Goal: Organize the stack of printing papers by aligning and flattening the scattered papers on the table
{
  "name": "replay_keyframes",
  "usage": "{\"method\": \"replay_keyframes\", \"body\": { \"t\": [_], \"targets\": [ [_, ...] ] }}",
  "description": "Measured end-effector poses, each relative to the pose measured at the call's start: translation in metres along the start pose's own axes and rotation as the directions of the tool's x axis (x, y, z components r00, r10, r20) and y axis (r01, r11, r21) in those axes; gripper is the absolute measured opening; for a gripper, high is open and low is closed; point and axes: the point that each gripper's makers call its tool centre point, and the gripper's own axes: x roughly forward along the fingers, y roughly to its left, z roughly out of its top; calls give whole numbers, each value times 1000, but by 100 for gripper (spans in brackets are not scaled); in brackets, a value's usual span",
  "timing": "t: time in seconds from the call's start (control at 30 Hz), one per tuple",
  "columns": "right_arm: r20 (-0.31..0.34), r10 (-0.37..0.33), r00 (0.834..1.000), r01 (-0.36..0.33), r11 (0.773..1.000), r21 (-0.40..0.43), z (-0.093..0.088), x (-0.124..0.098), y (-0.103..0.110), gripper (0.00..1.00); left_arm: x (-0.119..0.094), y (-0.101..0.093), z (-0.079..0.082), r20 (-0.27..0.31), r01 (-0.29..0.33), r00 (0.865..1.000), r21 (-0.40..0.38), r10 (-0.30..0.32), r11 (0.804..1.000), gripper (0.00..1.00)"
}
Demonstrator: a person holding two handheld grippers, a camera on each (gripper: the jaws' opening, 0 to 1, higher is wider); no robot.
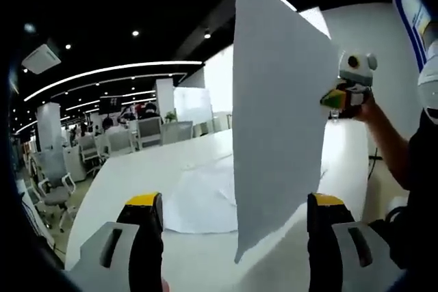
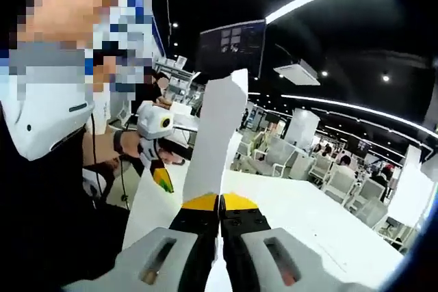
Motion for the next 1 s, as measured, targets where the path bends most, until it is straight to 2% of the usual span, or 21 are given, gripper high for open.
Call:
{"method": "replay_keyframes", "body": {
  "t": [0.07, 0.17, 0.3, 0.43, 0.57, 0.87, 1.0],
  "targets": [
    [19, -3, 1000, 3, 1000, 9, 0, 2, -1, 0, -2, -1, 6, 44, 4, 999, 8, -5, 1000, 85],
    [21, 16, 1000, -17, 1000, 25, -3, 7, 1, 0, -6, 0, 11, 82, 9, 997, -25, -7, 1000, 88],
    [16, 34, 999, -35, 999, 28, -6, 13, 2, 0, -9, 3, 12, 81, -1, 997, -26, 3, 1000, 87],
    [30, 90, 996, -91, 995, 44, -4, 19, 7, 0, -10, 4, 9, 75, 1, 997, -25, 1, 1000, 87],
    [30, 115, 993, -117, 991, 60, -6, 26, 6, 0, -10, 3, 6, 69, 7, 998, -18, -6, 1000, 87],
    [24, 167, 986, -168, 980, 107, -22, 42, 4, 0, -11, -6, 9, 88, 47, 995, 29, -49, 998, 87],
    [54, 193, 980, -198, 973, 116, -24, 43, 7, 0, -9, -7, 7, 81, 53, 995, 41, -56, 998, 86]
  ]
}}
